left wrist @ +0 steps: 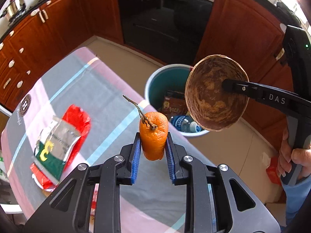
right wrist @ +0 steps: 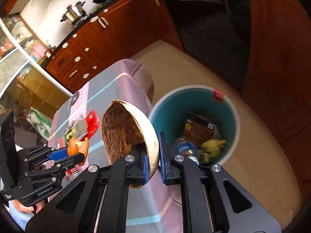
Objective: Collect trash
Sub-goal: 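Carry orange and bowl over the bin and open both tools, then bring both tools back over the table toward the red can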
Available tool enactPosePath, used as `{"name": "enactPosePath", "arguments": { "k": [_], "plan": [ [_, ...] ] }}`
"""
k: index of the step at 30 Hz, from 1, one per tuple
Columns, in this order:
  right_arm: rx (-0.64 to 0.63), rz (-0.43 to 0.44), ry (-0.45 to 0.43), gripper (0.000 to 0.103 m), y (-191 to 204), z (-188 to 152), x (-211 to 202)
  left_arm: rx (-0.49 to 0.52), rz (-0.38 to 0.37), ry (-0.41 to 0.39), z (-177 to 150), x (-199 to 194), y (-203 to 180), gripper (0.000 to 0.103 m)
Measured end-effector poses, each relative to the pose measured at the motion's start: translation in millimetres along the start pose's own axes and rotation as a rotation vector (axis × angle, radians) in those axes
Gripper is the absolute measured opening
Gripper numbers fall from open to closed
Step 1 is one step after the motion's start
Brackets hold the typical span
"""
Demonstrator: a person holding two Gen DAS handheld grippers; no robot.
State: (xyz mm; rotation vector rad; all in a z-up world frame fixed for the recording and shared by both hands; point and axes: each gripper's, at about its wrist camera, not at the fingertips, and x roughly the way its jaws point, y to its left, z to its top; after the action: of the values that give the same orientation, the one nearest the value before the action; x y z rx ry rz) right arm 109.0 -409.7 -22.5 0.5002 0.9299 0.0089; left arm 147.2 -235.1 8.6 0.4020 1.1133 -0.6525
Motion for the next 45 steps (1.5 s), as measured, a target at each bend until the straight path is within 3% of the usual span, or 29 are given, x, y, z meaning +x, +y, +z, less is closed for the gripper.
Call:
{"name": "enactPosePath", "arguments": {
  "k": [7, 15, 24, 34, 35, 36, 37, 38, 41, 45],
  "plan": [
    [0.105, -0.077, 0.027, 0.01, -60.5, -1.9, 17.8, 0.075, -0.027, 0.071, 31.7, 52.3, -41.5, 0.025],
    [0.132, -0.121, 0.073, 0.01, -98.3, -1.5, 44.3, 0.069, -0.057, 0.128, 48.1, 96.9, -50.7, 0.025],
    [0.139, -0.143, 0.097, 0.01, -113.2, -0.7, 58.4, 0.06, -0.074, 0.165, 57.3, 125.2, -55.7, 0.025],
    [0.103, -0.136, 0.12, 0.014, -102.1, 3.1, 67.3, 0.049, -0.09, 0.159, 58.0, 124.4, -58.7, 0.029],
    [0.099, -0.131, 0.119, 0.02, -99.6, 3.9, 67.3, 0.045, -0.088, 0.154, 58.7, 123.6, -57.8, 0.037],
    [0.095, -0.128, 0.116, 0.039, -97.2, 4.8, 66.6, 0.039, -0.081, 0.144, 58.9, 120.9, -56.8, 0.046],
    [0.093, -0.124, 0.108, 0.053, -94.6, 6.0, 65.0, 0.031, -0.071, 0.127, 59.2, 116.7, -55.4, 0.067],
    [0.092, -0.124, 0.097, 0.077, -92.4, 7.0, 62.9, 0.024, -0.059, 0.104, 59.6, 111.3, -53.7, 0.077],
    [0.096, -0.132, 0.075, 0.081, -87.6, 9.0, 55.9, 0.006, -0.039, 0.06, 61.1, 96.8, -48.1, 0.09],
    [0.139, -0.14, 0.081, 0.086, -86.3, 10.6, 49.9, -0.018, -0.042, 0.026, 58.6, 78.3, -39.3, 0.096]
  ]
}}
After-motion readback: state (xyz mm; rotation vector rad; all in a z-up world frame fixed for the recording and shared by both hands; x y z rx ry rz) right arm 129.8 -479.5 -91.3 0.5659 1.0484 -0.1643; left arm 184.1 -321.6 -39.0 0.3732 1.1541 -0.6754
